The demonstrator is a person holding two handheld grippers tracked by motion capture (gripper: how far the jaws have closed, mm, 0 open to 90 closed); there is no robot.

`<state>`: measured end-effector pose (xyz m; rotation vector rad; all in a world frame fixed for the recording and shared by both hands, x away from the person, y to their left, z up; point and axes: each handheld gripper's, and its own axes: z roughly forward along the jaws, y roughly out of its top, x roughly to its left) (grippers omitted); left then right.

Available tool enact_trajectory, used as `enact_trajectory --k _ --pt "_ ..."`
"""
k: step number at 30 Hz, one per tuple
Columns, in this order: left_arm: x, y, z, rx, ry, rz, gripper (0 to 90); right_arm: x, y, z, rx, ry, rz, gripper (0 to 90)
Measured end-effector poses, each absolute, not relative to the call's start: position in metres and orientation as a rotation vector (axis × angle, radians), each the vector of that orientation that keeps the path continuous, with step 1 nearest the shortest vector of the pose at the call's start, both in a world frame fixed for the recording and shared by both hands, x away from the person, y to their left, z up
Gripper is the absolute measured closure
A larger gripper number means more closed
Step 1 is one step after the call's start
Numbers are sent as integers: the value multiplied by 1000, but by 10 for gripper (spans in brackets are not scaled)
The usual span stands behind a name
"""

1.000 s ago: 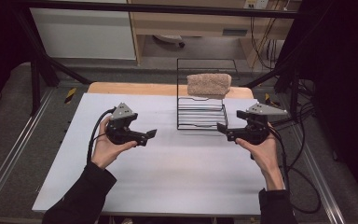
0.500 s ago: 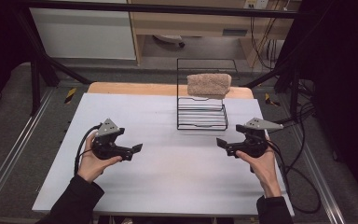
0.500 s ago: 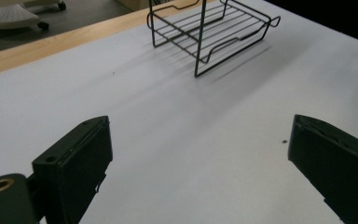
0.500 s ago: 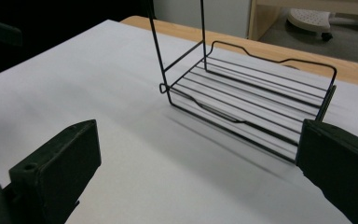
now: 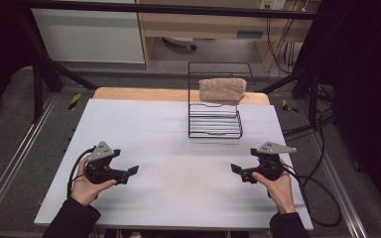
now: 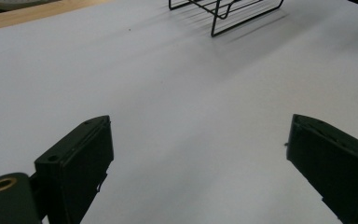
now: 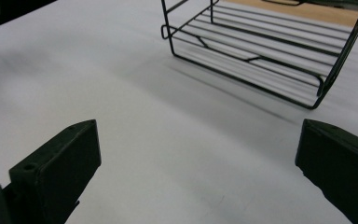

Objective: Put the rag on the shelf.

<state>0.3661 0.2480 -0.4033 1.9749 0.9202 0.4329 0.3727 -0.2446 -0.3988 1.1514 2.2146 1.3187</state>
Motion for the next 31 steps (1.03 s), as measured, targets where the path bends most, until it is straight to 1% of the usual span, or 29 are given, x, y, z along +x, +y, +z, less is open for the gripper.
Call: enact_trajectory --k 16,23,31 --pt "357 267 -430 2007 943 459 70 355 -263 -443 1187 2292 1293 7" --pt "355 273 -441 2016 966 457 70 352 -266 -448 1201 2295 1284 7" --pt "353 274 -442 2012 961 437 69 352 -267 -448 1196 2288 1284 7"
